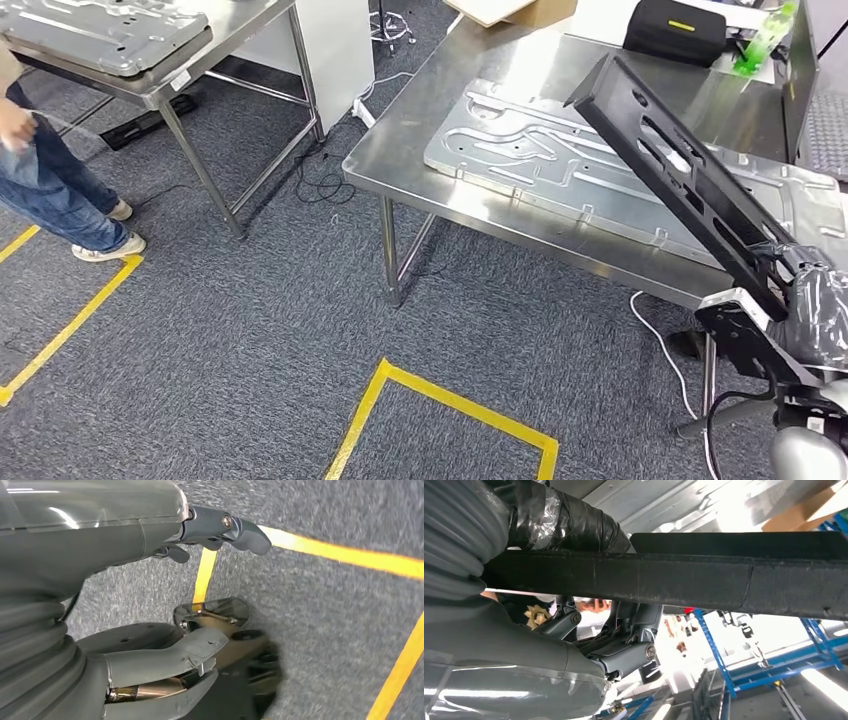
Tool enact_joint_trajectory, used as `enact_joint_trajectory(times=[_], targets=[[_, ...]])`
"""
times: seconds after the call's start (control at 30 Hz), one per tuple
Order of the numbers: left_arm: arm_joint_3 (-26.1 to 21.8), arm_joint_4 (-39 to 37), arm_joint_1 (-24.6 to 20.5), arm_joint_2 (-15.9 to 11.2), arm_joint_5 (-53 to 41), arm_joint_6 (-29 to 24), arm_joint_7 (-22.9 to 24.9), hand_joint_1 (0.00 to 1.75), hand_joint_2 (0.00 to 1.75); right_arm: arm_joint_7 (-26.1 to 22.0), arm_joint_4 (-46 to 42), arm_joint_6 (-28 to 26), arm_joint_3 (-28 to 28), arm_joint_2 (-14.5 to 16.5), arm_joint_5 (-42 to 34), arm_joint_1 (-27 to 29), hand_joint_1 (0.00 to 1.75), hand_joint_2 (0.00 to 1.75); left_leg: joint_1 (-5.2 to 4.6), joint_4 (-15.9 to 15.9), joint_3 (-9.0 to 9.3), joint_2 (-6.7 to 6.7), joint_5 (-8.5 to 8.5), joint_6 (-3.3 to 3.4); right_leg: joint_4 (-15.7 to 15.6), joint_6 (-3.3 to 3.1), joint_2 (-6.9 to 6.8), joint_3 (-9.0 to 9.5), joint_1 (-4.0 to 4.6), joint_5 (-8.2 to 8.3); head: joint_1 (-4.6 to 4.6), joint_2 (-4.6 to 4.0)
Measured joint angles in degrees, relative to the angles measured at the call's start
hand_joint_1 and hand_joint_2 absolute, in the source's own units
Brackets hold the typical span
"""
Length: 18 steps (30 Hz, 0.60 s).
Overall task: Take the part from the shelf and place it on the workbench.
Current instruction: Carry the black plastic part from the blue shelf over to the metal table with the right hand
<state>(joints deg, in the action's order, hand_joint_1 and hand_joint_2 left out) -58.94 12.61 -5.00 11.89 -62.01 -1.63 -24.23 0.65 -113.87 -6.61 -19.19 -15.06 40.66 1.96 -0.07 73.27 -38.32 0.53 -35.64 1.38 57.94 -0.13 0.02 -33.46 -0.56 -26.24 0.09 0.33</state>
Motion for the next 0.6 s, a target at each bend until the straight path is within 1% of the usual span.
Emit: enact_joint_trajectory(times=[0.03,0.07,0.1,0.13,0.17,0.2,0.23,0.27,0.3,0.33,0.37,0.4,0.43,0.47,0.5,0.53,0.57,0.6], targets=[[-0.01,0.0,0.06,0.0,-0.11,-0.01,-0.03,0.0,1.75,0.01,0.18,0.11,0.0,0.01,0.12,0.0,1.75,1.75,0.06,1.46,-0.86,-0.02,0.1,-0.07,0.11,-0.04,0.16,0.0,0.02,-0.06,-0.01,0.0],[-0.01,0.0,0.09,0.0,-0.21,-0.03,-0.04,0.0,1.75,0.02,0.33,0.19,0.0,0.0,0.28,-0.01,1.75,1.75,0.14,0.74,-0.72,-0.02,1.34,-0.09,0.3,-0.02,0.34,0.0,0.02,-0.16,0.0,0.0],[-0.01,0.0,0.1,0.0,-0.29,-0.05,-0.05,0.0,1.75,0.05,0.45,0.26,0.0,-0.01,0.44,-0.03,1.75,1.75,0.22,-2.07,0.46,-0.04,3.42,-0.04,0.54,0.05,0.53,0.01,0.0,-0.31,0.0,0.0],[-0.01,0.01,0.08,-0.01,-0.34,-0.08,-0.08,0.0,1.75,0.11,0.54,0.33,0.0,-0.01,0.59,-0.04,1.75,1.75,0.27,-5.9,2.1,-0.12,5.42,0.09,0.84,0.19,0.7,0.0,-0.03,-0.51,0.0,0.0],[-0.01,0.01,0.04,-0.01,-0.38,-0.07,-0.14,0.0,1.75,0.17,0.6,0.4,0.0,-0.02,0.7,-0.09,1.75,1.75,0.25,-9.43,3.65,-0.24,6.84,0.23,1.23,0.43,0.85,-0.09,0.05,-0.74,0.0,0.0],[-0.01,0.01,-0.02,-0.02,-0.46,-0.02,-0.23,0.0,1.75,0.25,0.66,0.49,0.0,-0.03,0.75,-0.15,1.75,1.75,0.19,-11.78,4.69,-0.36,7.57,0.41,1.5,0.72,0.97,-0.23,0.1,-0.86,0.01,0.0],[-0.01,0.01,-0.06,-0.02,-0.59,0.06,-0.34,0.0,1.75,0.32,0.72,0.56,0.0,-0.04,0.77,-0.21,1.75,1.75,0.06,-12.85,5.11,-0.46,7.65,0.6,1.66,1.02,1.04,-0.39,0.11,-0.92,0.01,0.0],[-0.01,0.01,-0.09,-0.03,-0.73,0.16,-0.42,0.0,1.75,0.38,0.8,0.59,0.0,-0.05,0.78,-0.26,1.75,1.75,-0.09,-13.04,5.17,-0.49,7.64,0.8,1.68,1.36,1.1,-0.51,0.11,-0.86,0.01,0.0],[-0.01,0.01,-0.1,-0.02,-0.87,0.27,-0.49,0.0,1.75,0.43,0.89,0.61,-0.01,-0.08,0.78,-0.29,1.75,1.75,-0.12,-13.21,5.17,-0.45,7.85,1.15,1.57,1.65,1.13,-0.55,-0.02,-0.76,0.01,0.0],[-0.01,0.01,-0.1,-0.02,-0.97,0.4,-0.55,0.0,1.75,0.46,0.99,0.62,-0.01,-0.11,0.78,-0.28,1.75,1.75,-0.1,-13.53,5.24,-0.38,8.1,1.53,1.71,1.92,1.06,-0.6,-0.14,-0.93,0.01,0.0],[-0.01,0.01,-0.1,-0.01,-1.04,0.54,-0.63,0.0,1.75,0.49,1.09,0.63,-0.02,-0.17,0.78,-0.34,1.75,1.75,0.0,-13.88,5.32,-0.31,8.32,1.9,2.47,2.2,0.93,-0.94,-0.21,-1.56,0.02,0.0],[0.0,0.01,-0.12,-0.01,-1.13,0.69,-0.73,0.0,1.75,0.49,1.19,0.65,-0.02,-0.25,0.78,-0.44,1.75,1.75,0.12,-14.21,5.39,-0.22,8.5,2.2,4.35,2.44,0.79,-1.79,-0.27,-2.77,0.03,0.0],[0.01,0.01,-0.12,-0.01,-1.28,0.8,-0.84,0.0,1.75,0.5,1.32,0.66,-0.02,-0.3,0.78,-0.54,1.75,1.75,0.14,-14.35,5.42,-0.14,8.56,2.37,7.36,2.68,0.63,-3.19,-0.34,-4.43,0.03,0.0],[0.04,0.01,-0.1,-0.01,-1.48,0.87,-0.92,0.0,1.75,0.51,1.49,0.68,-0.02,-0.34,0.78,-0.62,1.75,1.75,0.12,-14.4,5.39,-0.09,8.52,2.45,11.0,2.9,0.55,-5.01,-0.4,-6.08,0.03,0.0],[0.08,0.01,-0.07,-0.01,-1.67,0.9,-0.97,0.0,1.75,0.54,1.68,0.71,-0.02,-0.34,0.78,-0.64,1.75,1.75,0.09,-14.39,5.38,-0.05,8.46,2.48,14.3,3.07,0.54,-6.71,-0.47,-7.22,0.03,0.0],[0.14,0.01,-0.03,-0.01,-1.84,0.91,-0.99,0.0,1.75,0.56,1.9,0.74,-0.02,-0.34,0.78,-0.61,1.75,1.75,0.06,-14.39,5.43,-0.01,8.37,2.5,16.16,3.19,0.52,-7.77,-0.56,-7.4,0.03,0.0],[0.2,0.01,0.0,-0.01,-1.93,0.91,-0.99,0.0,1.75,0.57,2.1,0.77,-0.02,-0.34,0.78,-0.58,1.75,1.75,0.04,-14.39,5.52,0.01,8.25,2.48,16.1,3.24,0.47,-7.9,-0.65,-6.59,0.03,0.0],[0.25,0.01,0.01,-0.01,-1.98,0.91,-0.99,0.0,1.75,0.57,2.25,0.78,-0.02,-0.34,0.78,-0.59,1.75,1.75,0.05,-14.39,5.71,0.01,8.1,2.4,14.0,3.26,0.38,-6.95,-0.72,-4.92,0.03,0.0]])
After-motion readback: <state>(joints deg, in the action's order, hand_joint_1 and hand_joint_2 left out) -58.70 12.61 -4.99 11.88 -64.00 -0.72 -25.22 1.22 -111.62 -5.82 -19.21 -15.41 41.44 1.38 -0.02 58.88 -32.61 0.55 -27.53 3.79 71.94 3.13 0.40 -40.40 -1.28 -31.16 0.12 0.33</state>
